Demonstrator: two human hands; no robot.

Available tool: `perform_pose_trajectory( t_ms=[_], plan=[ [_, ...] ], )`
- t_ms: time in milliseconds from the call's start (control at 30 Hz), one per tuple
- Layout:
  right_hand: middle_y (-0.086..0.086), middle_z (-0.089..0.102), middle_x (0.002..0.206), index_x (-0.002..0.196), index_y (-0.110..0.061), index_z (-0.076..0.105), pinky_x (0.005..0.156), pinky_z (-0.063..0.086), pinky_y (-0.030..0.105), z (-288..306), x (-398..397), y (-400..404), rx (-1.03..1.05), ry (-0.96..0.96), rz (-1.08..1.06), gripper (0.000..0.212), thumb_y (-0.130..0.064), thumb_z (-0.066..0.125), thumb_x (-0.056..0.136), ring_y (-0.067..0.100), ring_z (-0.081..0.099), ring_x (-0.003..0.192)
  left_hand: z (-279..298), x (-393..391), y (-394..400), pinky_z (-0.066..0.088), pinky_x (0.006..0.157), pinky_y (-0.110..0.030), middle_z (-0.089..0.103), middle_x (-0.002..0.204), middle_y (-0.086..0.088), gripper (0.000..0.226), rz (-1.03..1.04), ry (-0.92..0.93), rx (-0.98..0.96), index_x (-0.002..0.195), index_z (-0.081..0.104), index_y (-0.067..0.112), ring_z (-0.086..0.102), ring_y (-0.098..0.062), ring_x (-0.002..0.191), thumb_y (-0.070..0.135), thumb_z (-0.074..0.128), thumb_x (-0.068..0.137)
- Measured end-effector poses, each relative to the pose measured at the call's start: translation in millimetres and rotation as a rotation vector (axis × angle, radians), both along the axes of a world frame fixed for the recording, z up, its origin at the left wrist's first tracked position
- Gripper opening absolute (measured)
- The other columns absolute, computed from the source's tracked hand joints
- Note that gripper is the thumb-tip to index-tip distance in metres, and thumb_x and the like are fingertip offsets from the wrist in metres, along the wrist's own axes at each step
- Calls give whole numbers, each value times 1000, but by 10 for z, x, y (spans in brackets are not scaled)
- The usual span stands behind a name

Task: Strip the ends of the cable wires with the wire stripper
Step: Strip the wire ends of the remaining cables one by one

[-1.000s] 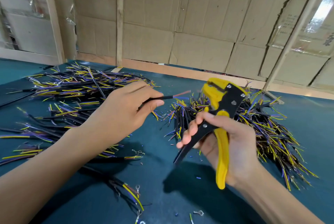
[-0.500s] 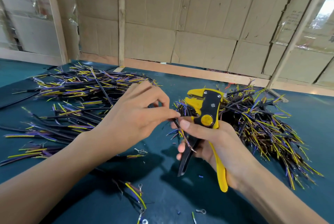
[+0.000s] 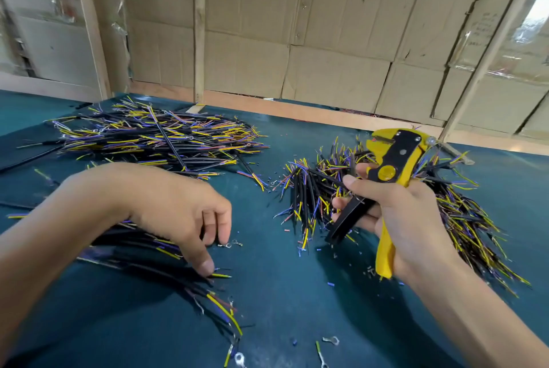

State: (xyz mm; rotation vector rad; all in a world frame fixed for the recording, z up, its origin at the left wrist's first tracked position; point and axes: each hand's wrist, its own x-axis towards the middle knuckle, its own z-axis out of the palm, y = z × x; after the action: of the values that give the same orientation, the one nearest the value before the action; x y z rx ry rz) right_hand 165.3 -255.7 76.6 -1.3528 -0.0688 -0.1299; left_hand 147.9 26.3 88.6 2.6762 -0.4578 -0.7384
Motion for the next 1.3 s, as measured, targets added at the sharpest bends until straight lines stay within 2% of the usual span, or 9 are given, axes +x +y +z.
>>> perform_pose_trajectory(
  t_ms=[200, 433, 600, 800, 900, 967, 1067, 1167, 1300],
  plan=[
    [4, 67, 69, 93, -10, 65, 62, 62, 56, 13, -29, -12, -27, -21, -45, 13, 2, 68, 89, 37, 71, 61, -24, 14, -74, 45, 60, -13, 71, 75, 20, 18, 48, -20, -15, 90, 67, 28, 61, 2, 64, 33, 82, 81],
    [-5, 66, 66, 87, -13, 62, 58, 60, 42, 22, -10, -13, 8, -274, -351, 15, 2, 68, 89, 26, 66, 49, -100, 76, -234, 45, 69, -16, 69, 88, 17, 8, 94, -461, 181, 100, 65, 31, 60, 0, 78, 32, 63, 93],
    [3, 63, 78, 92, -10, 62, 64, 57, 45, 2, 25, -37, 52, -345, -404, 14, 2, 68, 88, 29, 65, 51, -56, 24, -164, 54, 87, -35, 59, 100, 23, 64, 85, -176, 103, 117, 53, 45, 62, -3, 91, 72, 74, 64],
    [-3, 66, 74, 93, -14, 62, 64, 57, 46, -45, 61, -39, -69, -403, -441, 14, -4, 69, 87, 34, 69, 57, -60, 54, -251, 49, 75, -17, 69, 91, 20, 37, 37, -252, -54, 114, 62, 39, 63, 5, 80, 23, 78, 85],
    [-6, 65, 71, 96, -13, 62, 57, 54, 43, -74, 85, -37, -90, -391, -449, 14, -4, 69, 88, 30, 69, 56, 36, -12, -210, 47, 92, -26, 59, 115, 24, 71, -1, -163, -72, 130, 46, 54, 58, 1, 103, 47, 85, 72],
    [-8, 65, 70, 94, -14, 62, 57, 53, 44, -66, 100, -54, -90, -381, -451, 13, -5, 69, 88, 28, 69, 55, 185, -109, 14, 37, 98, -24, 40, 126, 36, 109, 46, -7, 86, 128, 21, 76, 44, 6, 119, 73, 86, 42],
    [-9, 66, 69, 90, -18, 62, 62, 56, 47, -54, 114, -79, -59, -364, -447, 14, -6, 68, 87, 26, 69, 52, 245, -175, 229, 35, 98, -27, 29, 126, 34, 125, 121, 49, 332, 121, 7, 82, 35, -1, 128, 80, 84, 23],
    [-6, 67, 73, 92, -15, 62, 66, 58, 52, -55, 130, -74, -49, -360, -444, 13, -4, 68, 87, 28, 68, 52, 167, -131, 82, 44, 94, -36, 27, 117, 19, 115, 104, -22, 541, 115, 15, 78, 44, -17, 120, 74, 87, 26],
    [-6, 65, 71, 92, -16, 60, 58, 52, 42, -87, 134, -24, -56, -346, -430, 16, -3, 68, 89, 27, 66, 53, 154, -72, 59, 49, 73, -21, 45, 107, 20, 82, 79, -26, 321, 103, 38, 72, 56, 7, 80, 50, 93, 46]
  ],
)
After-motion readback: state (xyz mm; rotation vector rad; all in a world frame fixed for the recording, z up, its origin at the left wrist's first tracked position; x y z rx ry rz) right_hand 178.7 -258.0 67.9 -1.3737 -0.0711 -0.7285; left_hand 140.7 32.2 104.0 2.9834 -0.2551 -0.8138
